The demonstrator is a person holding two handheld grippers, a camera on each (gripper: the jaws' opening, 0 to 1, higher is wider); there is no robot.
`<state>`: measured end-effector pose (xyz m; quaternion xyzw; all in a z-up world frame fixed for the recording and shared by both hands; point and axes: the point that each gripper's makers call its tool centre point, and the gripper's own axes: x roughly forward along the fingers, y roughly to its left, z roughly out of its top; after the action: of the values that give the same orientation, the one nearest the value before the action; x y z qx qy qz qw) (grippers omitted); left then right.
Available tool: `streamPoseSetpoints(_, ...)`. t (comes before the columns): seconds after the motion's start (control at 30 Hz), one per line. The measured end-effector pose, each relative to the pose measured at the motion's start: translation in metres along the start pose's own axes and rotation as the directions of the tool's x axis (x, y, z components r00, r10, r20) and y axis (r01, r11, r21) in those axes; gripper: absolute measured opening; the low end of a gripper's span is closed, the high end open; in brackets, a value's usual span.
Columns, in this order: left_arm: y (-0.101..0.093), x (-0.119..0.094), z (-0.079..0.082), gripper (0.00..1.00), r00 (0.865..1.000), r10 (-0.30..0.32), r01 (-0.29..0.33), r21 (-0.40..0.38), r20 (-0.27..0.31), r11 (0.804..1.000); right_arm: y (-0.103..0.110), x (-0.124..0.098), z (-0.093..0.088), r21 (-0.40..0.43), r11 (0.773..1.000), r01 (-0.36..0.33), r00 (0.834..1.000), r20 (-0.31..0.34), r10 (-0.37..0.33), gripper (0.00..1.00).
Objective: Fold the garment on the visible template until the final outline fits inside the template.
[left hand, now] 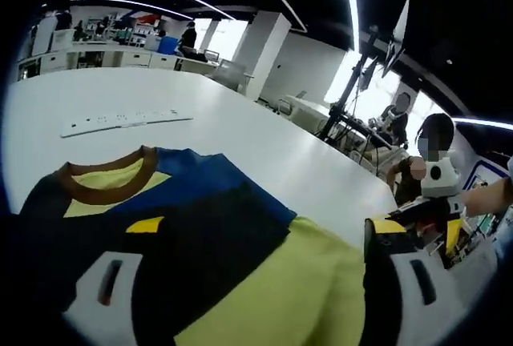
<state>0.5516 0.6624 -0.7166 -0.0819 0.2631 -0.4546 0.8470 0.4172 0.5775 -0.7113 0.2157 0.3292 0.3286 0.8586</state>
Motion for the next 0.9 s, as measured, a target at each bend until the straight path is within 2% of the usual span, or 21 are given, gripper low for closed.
streamPoseSetpoints(0.13, 0.0, -0.011, -0.004, 0.99, 1.0, 0.001, 0.0, 0.041, -0.025, 0.999, 0.001, 0.0, 0.003, -0.02, 1.0, 0.002, 1.0, -0.003, -0.002, 0.92)
streamPoseSetpoints(0.23, -0.002, -0.021, -0.005, 0.98, 1.0, -0.005, 0.006, 0.04, -0.027, 0.999, 0.001, -0.001, 0.006, -0.031, 1.0, 0.004, 1.0, -0.003, -0.004, 0.92)
streamPoseSetpoints(0.33, -0.002, -0.033, -0.01, 0.98, 0.999, 0.006, -0.002, 0.082, -0.044, 0.997, 0.003, -0.001, 0.009, -0.04, 0.999, 0.003, 1.0, -0.001, -0.004, 0.92)
streamPoseSetpoints(0.5, -0.002, -0.058, -0.019, 0.97, 0.997, 0.019, -0.01, 0.118, -0.069, 0.993, 0.005, 0.001, 0.009, -0.087, 0.996, 0.007, 1.0, -0.019, -0.009, 0.92)
streamPoseSetpoints(0.67, 0.0, -0.079, -0.022, 0.96, 0.997, 0.033, -0.024, 0.132, -0.068, 0.991, 0.007, 0.002, 0.01, -0.14, 0.99, 0.012, 0.999, -0.037, -0.017, 0.92)
streamPoseSetpoints(0.73, 0.004, -0.088, -0.028, 0.96, 0.994, 0.054, -0.038, 0.175, -0.09, 0.984, 0.007, 0.002, 0.009, -0.163, 0.987, 0.015, 0.999, -0.046, -0.023, 0.91)
streamPoseSetpoints(0.9, 0.004, -0.106, -0.043, 0.96, 0.992, 0.071, -0.053, 0.17, -0.1, 0.984, 0.011, 0.002, 0.012, -0.177, 0.984, 0.008, 0.999, -0.051, -0.018, 0.91)
